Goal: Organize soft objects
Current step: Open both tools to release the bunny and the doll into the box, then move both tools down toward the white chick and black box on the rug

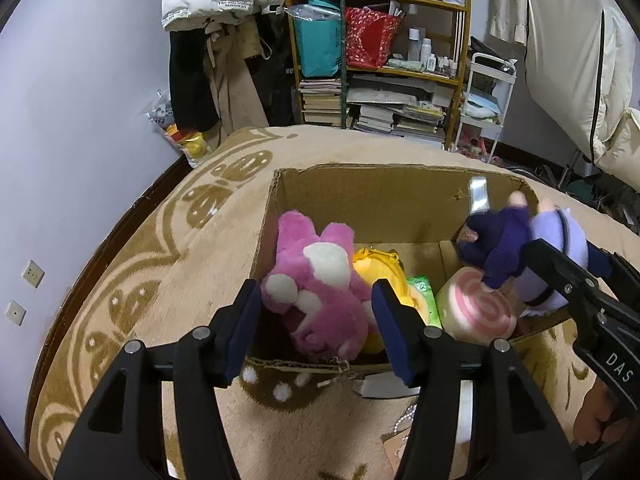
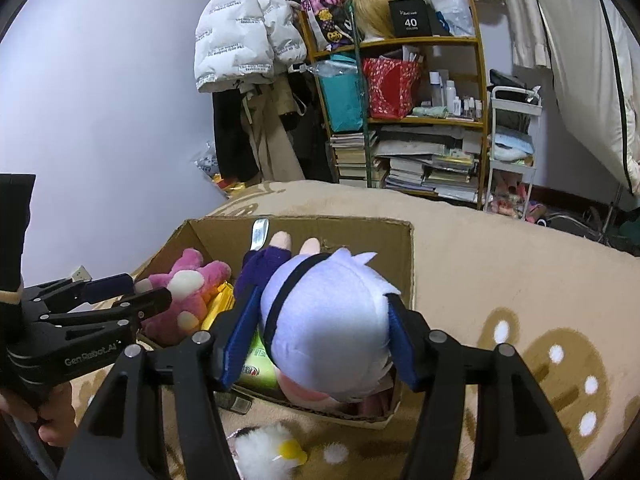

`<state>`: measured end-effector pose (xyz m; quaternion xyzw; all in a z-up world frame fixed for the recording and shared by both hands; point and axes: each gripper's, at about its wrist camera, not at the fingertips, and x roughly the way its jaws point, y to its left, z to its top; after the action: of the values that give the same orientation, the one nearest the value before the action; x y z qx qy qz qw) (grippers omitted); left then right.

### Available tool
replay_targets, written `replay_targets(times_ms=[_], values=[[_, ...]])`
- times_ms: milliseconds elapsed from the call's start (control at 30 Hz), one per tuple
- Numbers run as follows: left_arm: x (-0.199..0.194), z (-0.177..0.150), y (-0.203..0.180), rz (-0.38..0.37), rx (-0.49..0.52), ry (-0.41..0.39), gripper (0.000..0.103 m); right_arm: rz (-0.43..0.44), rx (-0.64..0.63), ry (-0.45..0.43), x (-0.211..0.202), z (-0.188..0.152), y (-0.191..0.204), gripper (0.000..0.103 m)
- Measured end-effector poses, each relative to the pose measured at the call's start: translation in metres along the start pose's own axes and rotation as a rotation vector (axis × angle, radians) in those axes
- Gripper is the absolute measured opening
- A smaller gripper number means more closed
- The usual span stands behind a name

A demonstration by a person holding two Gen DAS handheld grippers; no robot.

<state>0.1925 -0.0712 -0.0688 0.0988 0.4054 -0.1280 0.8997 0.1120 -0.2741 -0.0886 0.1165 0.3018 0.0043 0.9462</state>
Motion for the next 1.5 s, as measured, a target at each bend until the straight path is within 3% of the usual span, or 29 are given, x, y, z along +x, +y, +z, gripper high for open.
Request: replay_targets(times_ms=[100, 233, 333, 433, 567, 733, 1167, 1500], values=[[-0.004, -0.001, 0.0, 0.021, 0.016, -0.004, 0.069, 0.003, 0.003, -0.005, -0.003, 0.002, 0.0, 0.069], [-0.015, -0.003, 0.001, 0.037, 0.026, -0.02, 0.071, 0.006, 0.004, -0.021, -0.014, 0.003, 0.001, 0.074], [-0.025, -0.006, 0.003, 0.044, 0.024, -0.024, 0.08, -0.002, -0.003, -0.036, -0.026, 0.004, 0.004, 0.091], [-0.037, -0.009, 0.005, 0.052, 0.027, -0.038, 0.081, -0.007, -0.014, -0.044, -0.035, 0.004, 0.008, 0.093], [-0.054, -0.018, 0.007, 0.055, 0.035, -0.036, 0.083, -0.013, -0.025, -0.053, -0.052, 0.002, 0.013, 0.103], [-0.072, -0.029, 0.012, 0.046, 0.014, -0.026, 0.094, -0.019, -0.041, -0.056, -0.07, -0.004, 0.019, 0.103], [-0.097, -0.048, 0.006, 0.038, 0.03, 0.016, 0.097, -0.043, -0.077, -0.028, -0.094, -0.028, 0.034, 0.103], [-0.082, -0.048, 0.013, -0.008, -0.014, 0.042, 0.098, -0.064, -0.097, 0.035, -0.076, -0.047, 0.038, 0.103]])
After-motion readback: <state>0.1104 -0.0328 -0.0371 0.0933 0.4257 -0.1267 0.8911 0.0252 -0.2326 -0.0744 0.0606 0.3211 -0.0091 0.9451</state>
